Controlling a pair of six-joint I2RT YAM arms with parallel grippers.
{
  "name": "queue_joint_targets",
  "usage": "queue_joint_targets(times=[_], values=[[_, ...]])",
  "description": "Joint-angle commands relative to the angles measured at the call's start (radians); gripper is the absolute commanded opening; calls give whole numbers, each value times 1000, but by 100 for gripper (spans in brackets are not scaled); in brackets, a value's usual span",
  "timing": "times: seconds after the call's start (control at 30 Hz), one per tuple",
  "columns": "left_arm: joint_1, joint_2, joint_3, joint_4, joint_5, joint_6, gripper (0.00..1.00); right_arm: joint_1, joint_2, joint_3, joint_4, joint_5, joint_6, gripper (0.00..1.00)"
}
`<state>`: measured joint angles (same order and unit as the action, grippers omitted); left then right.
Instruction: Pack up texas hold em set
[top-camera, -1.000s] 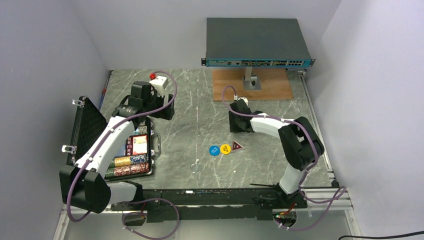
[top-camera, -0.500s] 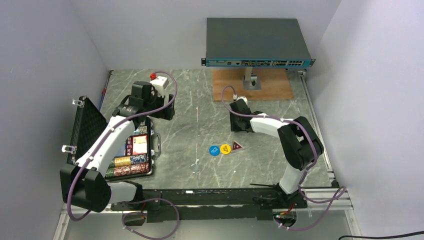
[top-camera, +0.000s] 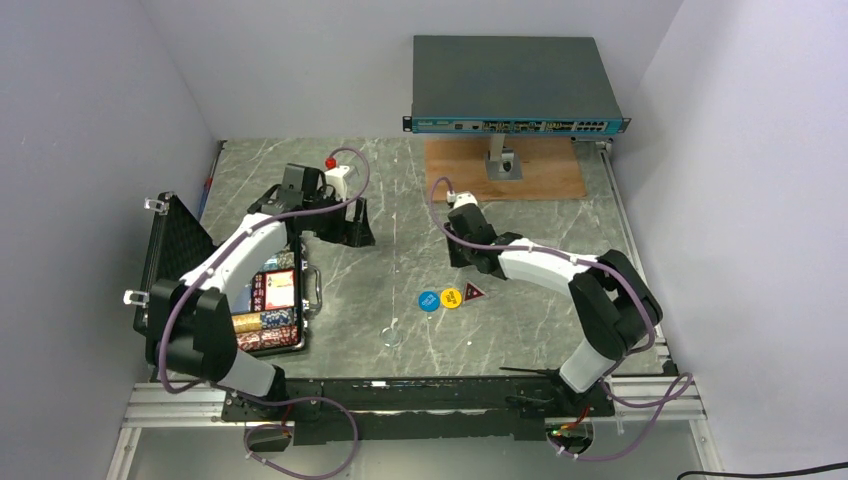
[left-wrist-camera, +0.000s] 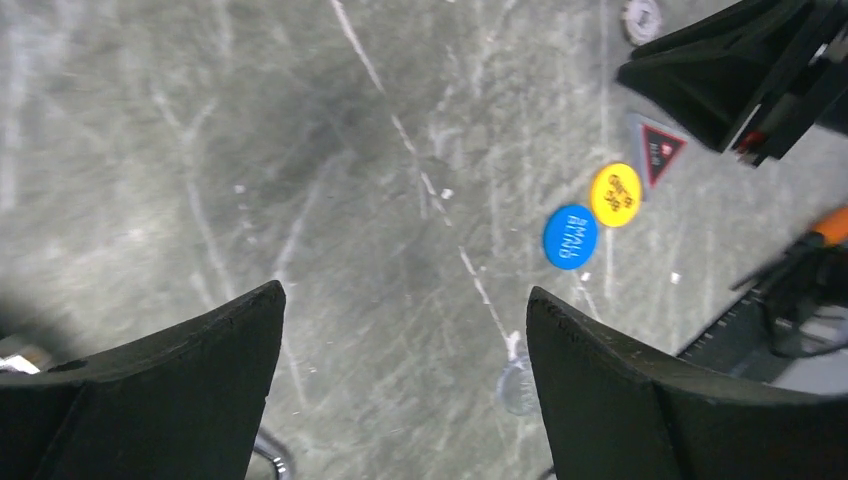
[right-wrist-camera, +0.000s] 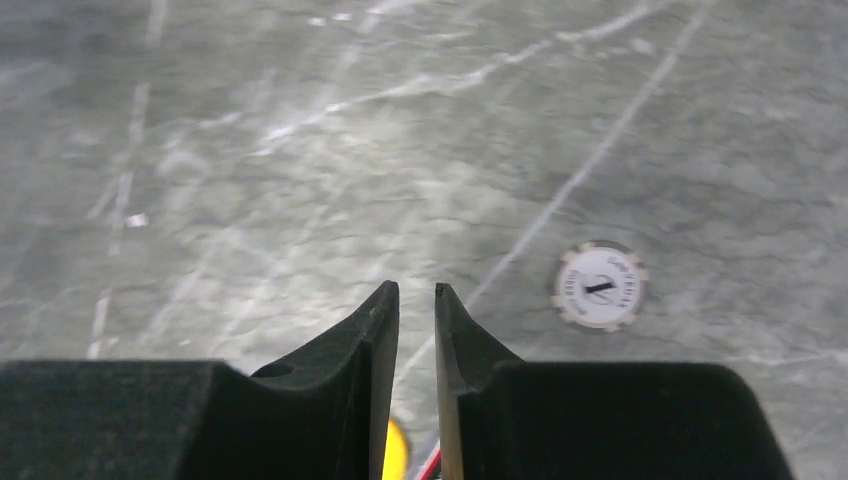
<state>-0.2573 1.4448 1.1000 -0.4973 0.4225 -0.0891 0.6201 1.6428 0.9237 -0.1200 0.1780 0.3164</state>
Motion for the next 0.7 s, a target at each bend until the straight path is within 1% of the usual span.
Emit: queue_joint_targets(times=[0.0, 0.1, 0.2, 0.3, 0.37, 0.43, 0.53, 0.67], values=[[24, 62, 50, 29, 217, -58, 90, 71, -63, 16, 58, 17, -5, 22], [27, 65, 48, 30, 215, -56, 90, 65, -61, 48, -16, 110, 24, 34], [26, 44, 44, 27, 171, -47, 90, 24, -52, 48, -73, 159, 41, 46], [26, 25, 45, 14, 125, -33, 90, -33, -66, 4, -77, 156, 71, 60], [23, 6, 42, 13, 93, -26, 91, -69, -72, -30, -59, 130, 81, 65], [19, -10, 39, 11, 52, -17, 91, -85, -65, -44, -52, 128, 71, 68], [9, -23, 38, 3, 10, -4, 91, -89, -43, -40, -52, 145, 56, 68], [4, -26, 38, 0, -2, -1, 91, -105, -21, -37, -38, 131, 53, 58]])
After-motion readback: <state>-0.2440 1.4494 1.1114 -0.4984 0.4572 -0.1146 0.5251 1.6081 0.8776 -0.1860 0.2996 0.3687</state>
